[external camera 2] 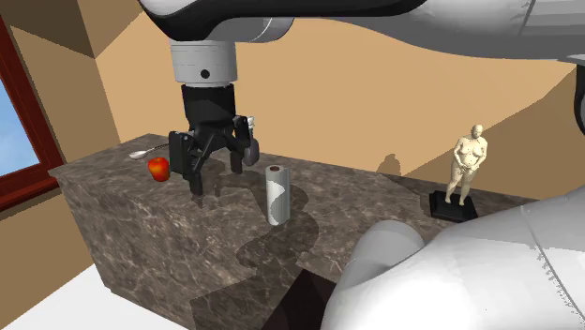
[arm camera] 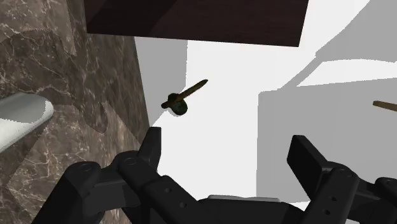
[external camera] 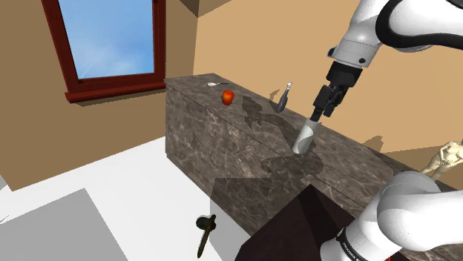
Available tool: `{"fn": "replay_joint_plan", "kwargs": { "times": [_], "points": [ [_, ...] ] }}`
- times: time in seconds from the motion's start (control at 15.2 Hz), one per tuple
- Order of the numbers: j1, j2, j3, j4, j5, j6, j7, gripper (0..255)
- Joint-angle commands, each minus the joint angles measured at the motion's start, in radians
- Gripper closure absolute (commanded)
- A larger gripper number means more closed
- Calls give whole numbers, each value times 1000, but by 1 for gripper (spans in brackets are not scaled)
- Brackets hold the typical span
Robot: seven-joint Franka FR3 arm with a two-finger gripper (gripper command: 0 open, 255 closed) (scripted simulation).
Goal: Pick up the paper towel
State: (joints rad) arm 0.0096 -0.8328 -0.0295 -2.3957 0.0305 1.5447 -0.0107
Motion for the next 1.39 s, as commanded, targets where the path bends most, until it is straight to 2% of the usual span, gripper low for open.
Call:
{"fn": "replay_joint_plan", "kwargs": {
  "times": [0.0, 0.73, 1.06, 1.32],
  "points": [
    [0, 0, 0, 0, 0, 0, 0, 0],
    [-70, 162, -232, -23, -149, 191, -249, 0],
    [-87, 286, -338, 17, -183, 283, -362, 0],
    [-90, 404, -423, 71, -185, 354, -458, 0]
  ]
}}
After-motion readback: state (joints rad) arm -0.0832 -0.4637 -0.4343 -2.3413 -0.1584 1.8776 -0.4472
